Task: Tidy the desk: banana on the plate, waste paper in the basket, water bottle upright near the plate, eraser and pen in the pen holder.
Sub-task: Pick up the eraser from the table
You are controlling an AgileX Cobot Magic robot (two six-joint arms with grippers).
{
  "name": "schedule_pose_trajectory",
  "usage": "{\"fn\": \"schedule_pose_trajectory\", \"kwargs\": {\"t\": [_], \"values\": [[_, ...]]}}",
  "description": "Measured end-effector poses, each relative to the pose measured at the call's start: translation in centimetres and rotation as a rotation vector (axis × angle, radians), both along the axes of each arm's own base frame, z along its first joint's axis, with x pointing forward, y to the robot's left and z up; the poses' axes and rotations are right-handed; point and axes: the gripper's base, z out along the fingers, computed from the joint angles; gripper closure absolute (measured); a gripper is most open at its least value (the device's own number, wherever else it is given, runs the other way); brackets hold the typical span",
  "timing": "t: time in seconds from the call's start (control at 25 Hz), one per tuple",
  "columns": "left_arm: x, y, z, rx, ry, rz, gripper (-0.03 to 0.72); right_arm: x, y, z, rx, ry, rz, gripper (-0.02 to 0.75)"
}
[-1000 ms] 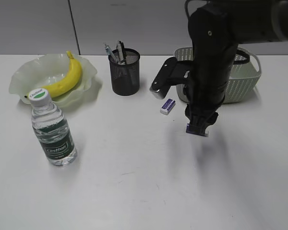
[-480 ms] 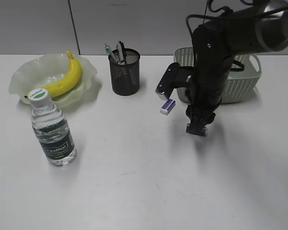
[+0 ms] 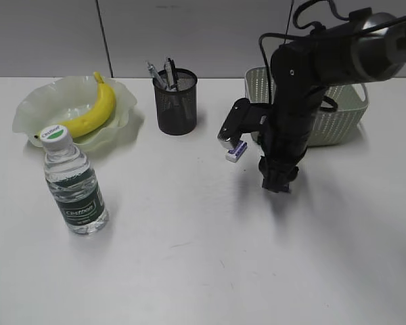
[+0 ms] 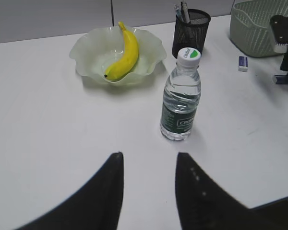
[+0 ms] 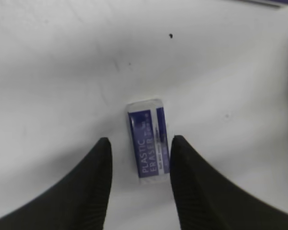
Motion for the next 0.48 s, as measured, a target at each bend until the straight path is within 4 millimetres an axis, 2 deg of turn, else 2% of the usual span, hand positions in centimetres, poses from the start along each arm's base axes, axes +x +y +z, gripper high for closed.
{"fn": "schedule_pose_trajectory", "kwargs": {"t": [0.32, 0.48], "values": [[0.0, 0.0, 0.0, 0.0, -0.001, 0.0, 0.415, 1.2, 0.7, -1.9, 0.005, -0.002, 0.001, 0.406], [0.0, 0.0, 0.0, 0.0, -0.001, 0.0, 0.415, 1.6, 0.9, -2.1, 0.003, 0.002, 0.001, 0.419]]}}
